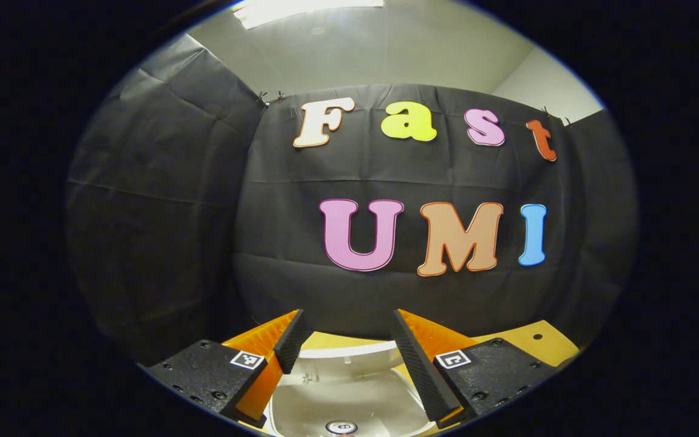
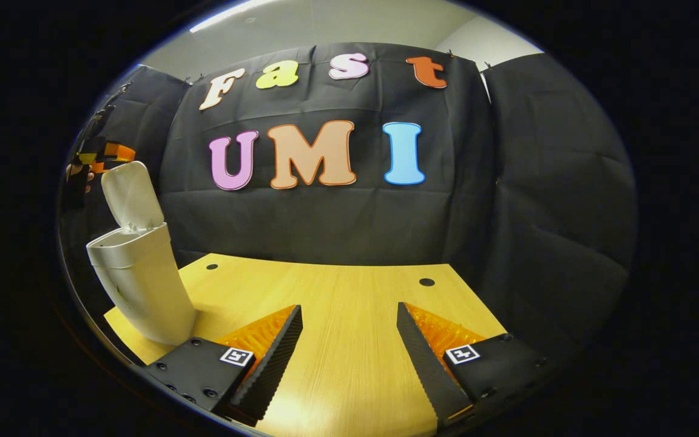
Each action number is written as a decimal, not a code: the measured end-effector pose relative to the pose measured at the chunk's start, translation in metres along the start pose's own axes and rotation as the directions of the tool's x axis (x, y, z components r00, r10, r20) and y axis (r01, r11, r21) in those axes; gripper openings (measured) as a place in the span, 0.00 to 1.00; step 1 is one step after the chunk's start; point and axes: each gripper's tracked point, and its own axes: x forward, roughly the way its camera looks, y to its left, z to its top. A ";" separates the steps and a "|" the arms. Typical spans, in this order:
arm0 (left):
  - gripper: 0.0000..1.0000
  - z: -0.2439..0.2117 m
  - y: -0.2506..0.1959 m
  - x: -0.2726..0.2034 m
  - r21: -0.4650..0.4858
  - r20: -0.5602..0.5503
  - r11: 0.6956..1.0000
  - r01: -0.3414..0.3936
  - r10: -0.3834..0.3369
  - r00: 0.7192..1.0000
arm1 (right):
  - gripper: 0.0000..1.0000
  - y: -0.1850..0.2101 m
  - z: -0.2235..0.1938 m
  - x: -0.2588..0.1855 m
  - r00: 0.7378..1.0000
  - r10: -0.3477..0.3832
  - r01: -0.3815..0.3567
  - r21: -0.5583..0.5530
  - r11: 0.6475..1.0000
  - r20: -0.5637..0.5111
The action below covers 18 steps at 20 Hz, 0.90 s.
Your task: Press the lid of the desktop garbage bin to open it, pick up the crumpled paper on the desktop and throw it into the bin, then pick up the pop can on the desktop and drop it into the bin, and finally close the garbage bin lid.
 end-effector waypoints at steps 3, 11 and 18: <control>0.87 -0.020 -0.009 -0.024 0.001 -0.006 1.000 0.010 -0.010 1.000 | 0.99 0.015 0.000 0.004 0.999 0.035 -0.035 -0.016 0.999 -0.005; 0.90 -0.081 -0.023 -0.058 -0.046 -0.067 0.998 0.030 -0.033 0.997 | 0.99 0.052 -0.003 0.011 0.992 0.125 -0.126 -0.058 0.990 -0.025; 0.88 -0.130 -0.017 -0.065 0.000 -0.144 1.000 0.000 0.000 0.990 | 0.99 0.062 -0.010 0.014 0.987 0.153 -0.157 -0.084 0.984 -0.048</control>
